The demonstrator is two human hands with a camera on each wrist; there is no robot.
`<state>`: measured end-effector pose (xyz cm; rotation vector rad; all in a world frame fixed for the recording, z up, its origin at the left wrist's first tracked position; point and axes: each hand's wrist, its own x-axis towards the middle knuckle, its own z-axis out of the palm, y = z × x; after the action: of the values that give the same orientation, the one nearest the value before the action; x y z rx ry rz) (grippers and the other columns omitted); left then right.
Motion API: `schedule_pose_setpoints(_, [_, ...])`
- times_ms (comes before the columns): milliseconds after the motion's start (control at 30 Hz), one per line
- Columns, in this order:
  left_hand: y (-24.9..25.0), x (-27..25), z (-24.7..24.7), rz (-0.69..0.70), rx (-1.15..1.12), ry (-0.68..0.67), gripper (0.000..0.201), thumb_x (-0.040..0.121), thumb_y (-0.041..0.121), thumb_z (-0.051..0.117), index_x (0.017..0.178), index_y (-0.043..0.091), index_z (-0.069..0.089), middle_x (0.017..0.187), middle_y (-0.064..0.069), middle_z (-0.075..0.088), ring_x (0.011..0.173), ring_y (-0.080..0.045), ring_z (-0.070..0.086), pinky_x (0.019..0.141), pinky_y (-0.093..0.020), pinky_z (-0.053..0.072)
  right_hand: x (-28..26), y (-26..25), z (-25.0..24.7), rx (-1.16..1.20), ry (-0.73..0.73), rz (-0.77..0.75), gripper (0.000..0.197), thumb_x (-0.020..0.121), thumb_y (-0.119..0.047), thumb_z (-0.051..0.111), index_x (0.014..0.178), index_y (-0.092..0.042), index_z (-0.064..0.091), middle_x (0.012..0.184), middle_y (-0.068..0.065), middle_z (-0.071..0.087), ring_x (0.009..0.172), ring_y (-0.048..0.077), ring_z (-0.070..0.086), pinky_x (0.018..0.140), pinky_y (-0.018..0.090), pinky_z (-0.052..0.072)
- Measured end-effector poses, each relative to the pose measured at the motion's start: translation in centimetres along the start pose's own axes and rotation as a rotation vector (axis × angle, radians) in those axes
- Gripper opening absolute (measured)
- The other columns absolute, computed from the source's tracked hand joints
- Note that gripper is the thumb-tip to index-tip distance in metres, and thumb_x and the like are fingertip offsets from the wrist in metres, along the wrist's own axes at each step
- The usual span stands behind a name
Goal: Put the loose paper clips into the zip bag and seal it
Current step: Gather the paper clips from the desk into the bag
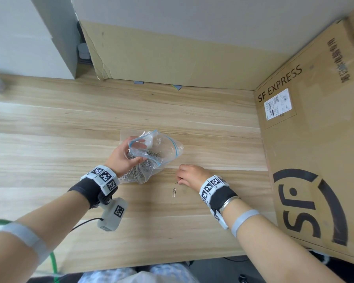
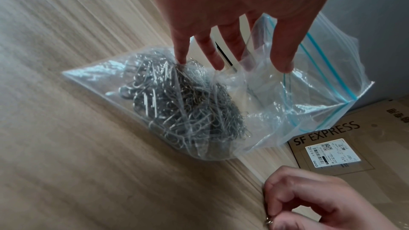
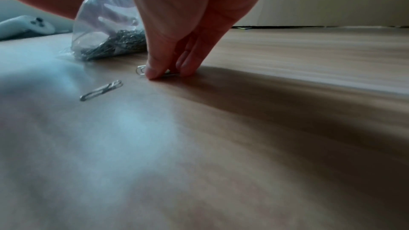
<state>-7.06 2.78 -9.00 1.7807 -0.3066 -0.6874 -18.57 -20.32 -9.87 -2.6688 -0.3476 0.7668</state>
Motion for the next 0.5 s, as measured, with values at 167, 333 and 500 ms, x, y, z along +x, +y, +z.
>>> schedule_pose_setpoints(167, [0.0,0.0,-0.1,-0.005,0.001,-0.008,0.048,0.072,0.006,0.071,0.099,0.039,0.05,0.096,0.04,0.057,0.092,0.016,0.054,0.088,-0.015,0.038,-0.3,0.5,-1.1,0.106,0.021,0.083,0.018,0.084,-0.023,0.061,0.091,-0.008,0.067,0.095,0.011,0.062,0.09,0.028,0.058,0.075,0.036,0.047])
schedule_pose_setpoints(333, [0.0,0.1,-0.1,-0.003,-0.011,-0.011,0.046,0.072,0.006,0.07,0.098,0.039,0.051,0.097,0.028,0.06,0.093,0.014,0.054,0.088,-0.015,0.038,-0.7,1.0,-1.7,0.116,-0.058,0.141,0.017,0.083,-0.016,0.061,0.099,-0.011,0.063,0.097,0.007,0.064,0.091,0.022,0.059,0.079,0.033,0.047])
schedule_pose_setpoints(500, [0.0,0.0,-0.1,-0.005,-0.021,-0.006,0.047,0.072,0.005,0.07,0.097,0.039,0.051,0.095,0.034,0.06,0.091,0.016,0.054,0.085,-0.009,0.038,-0.7,1.0,-1.8,0.112,-0.08,0.218,0.019,0.083,-0.017,0.061,0.1,-0.011,0.062,0.098,0.005,0.064,0.093,0.02,0.058,0.081,0.031,0.045])
